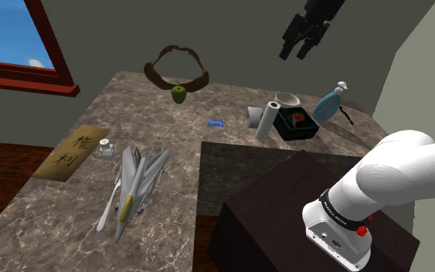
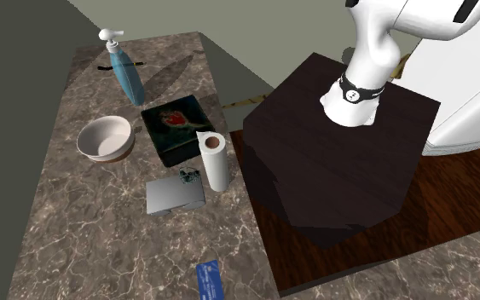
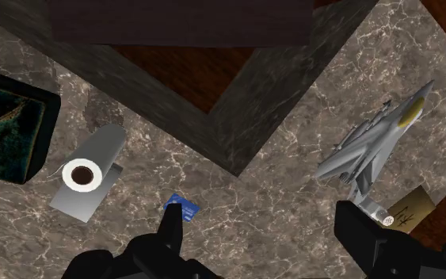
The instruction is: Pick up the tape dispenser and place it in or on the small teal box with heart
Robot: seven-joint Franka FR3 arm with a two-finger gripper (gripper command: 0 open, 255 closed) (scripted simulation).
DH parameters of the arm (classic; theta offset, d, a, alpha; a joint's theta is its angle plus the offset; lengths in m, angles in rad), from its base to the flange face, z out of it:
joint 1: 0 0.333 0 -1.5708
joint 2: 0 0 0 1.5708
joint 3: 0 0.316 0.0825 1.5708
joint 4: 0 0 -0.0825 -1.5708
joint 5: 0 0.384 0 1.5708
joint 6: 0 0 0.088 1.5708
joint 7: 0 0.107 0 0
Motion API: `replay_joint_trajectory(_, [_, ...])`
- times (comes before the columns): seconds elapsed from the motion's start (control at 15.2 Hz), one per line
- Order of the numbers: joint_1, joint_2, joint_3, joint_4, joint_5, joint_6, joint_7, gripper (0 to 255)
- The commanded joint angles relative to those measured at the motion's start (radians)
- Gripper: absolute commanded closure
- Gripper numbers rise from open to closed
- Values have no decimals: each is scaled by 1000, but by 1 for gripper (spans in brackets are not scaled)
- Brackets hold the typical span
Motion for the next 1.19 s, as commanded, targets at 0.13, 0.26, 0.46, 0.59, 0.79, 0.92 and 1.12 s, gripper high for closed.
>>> replay_joint_trajectory(0.13, [-9,24,-22,-35,-13,54,-32,0])
replay_joint_trajectory(0.26, [-17,53,-44,-66,-25,109,-64,0])
replay_joint_trajectory(0.46, [-29,108,-78,-102,-40,194,-112,0])
replay_joint_trajectory(0.59, [-37,152,-102,-120,-48,251,-144,0])
replay_joint_trajectory(0.79, [-46,227,-137,-137,-57,337,-194,0])
replay_joint_trajectory(0.92, [-51,283,-162,-142,-58,394,-228,0])
replay_joint_trajectory(1.12, [-55,376,-198,-138,-53,476,-282,0])
